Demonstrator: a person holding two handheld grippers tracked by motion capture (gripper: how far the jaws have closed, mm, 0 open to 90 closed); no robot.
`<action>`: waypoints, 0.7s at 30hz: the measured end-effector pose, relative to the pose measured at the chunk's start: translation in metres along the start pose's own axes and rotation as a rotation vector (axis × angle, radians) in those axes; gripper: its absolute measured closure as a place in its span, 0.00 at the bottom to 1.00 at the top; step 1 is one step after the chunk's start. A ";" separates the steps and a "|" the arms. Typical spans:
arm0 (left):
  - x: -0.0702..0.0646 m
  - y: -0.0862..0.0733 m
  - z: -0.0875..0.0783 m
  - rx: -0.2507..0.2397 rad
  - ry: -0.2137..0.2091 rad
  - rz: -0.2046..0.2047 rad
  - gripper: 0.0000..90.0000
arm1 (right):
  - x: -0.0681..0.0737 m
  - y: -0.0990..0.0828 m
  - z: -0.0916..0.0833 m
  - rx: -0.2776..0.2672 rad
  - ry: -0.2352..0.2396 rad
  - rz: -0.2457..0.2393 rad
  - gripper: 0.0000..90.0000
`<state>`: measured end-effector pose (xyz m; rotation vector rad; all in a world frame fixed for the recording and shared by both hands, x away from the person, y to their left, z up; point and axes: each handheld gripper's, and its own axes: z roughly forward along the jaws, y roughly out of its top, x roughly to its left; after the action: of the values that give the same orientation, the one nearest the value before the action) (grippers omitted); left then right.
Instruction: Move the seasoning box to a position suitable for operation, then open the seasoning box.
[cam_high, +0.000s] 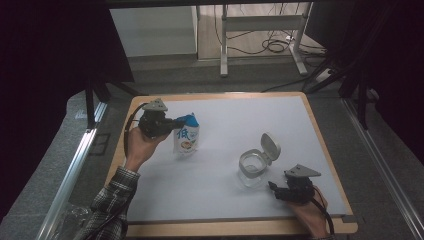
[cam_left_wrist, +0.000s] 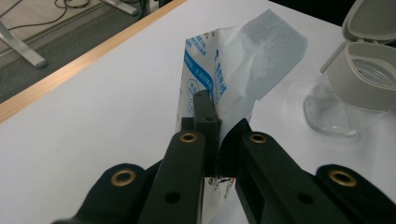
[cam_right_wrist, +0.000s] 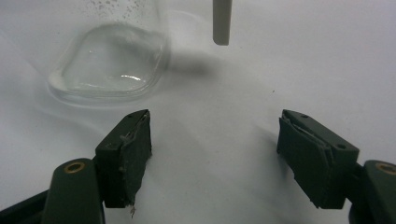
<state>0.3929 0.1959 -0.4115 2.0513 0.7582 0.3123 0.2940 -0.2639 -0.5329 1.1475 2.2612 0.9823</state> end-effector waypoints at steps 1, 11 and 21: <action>-0.002 -0.001 0.000 0.001 -0.002 -0.001 1.00 | 0.000 0.000 0.000 0.000 -0.001 0.000 0.30; -0.021 -0.001 -0.005 0.003 -0.024 0.006 1.00 | 0.000 0.000 -0.002 0.002 -0.015 -0.001 0.29; -0.041 0.001 -0.007 0.000 -0.065 0.019 1.00 | 0.006 -0.003 -0.010 -0.004 0.008 0.004 0.29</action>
<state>0.3577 0.1742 -0.4043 2.0598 0.6990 0.2549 0.2831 -0.2643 -0.5289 1.1489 2.2627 0.9943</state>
